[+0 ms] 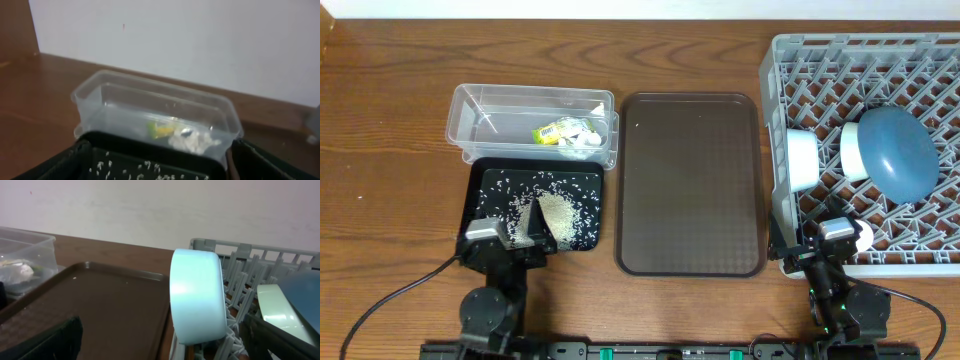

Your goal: Sort waste into correct bins and load items into the dishwasher rack

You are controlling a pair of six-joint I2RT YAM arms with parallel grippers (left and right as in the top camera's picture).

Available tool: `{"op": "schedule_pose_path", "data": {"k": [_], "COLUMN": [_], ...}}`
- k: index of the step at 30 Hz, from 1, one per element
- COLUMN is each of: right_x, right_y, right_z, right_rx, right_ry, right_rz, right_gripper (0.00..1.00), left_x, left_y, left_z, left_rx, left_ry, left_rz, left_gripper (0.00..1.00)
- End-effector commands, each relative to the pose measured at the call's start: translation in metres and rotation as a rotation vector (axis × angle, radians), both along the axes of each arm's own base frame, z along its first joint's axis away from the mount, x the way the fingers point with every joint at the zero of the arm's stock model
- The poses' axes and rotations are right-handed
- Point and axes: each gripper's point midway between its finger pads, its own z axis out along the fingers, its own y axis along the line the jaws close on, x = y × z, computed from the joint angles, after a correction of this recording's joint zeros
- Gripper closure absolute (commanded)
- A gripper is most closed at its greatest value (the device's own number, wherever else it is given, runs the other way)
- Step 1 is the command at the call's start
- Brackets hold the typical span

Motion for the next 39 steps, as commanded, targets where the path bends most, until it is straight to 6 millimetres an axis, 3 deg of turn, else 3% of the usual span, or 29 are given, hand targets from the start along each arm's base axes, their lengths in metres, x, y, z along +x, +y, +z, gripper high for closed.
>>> {"op": "schedule_pose_path", "data": {"k": [1,6,39], "right_x": [0.0,0.0,0.0], "right_y": [-0.003,-0.003,-0.003], "right_z": [-0.001,-0.001,-0.001], "right_rx": [0.011,0.011,0.011], "right_ry": [0.003,0.003,0.003], "right_rz": [-0.011,-0.011,-0.011], "right_gripper": [0.01,0.01,0.01], "left_x": [0.003,0.007,0.01], "left_y": [-0.001,-0.001,-0.002], "left_z": [-0.021,-0.055,-0.051], "left_rx": [0.013,0.025,0.017], "left_ry": [0.036,0.099,0.059], "left_rz": [-0.002,-0.002,-0.002], "left_gripper": [0.09,0.09,0.09]}}
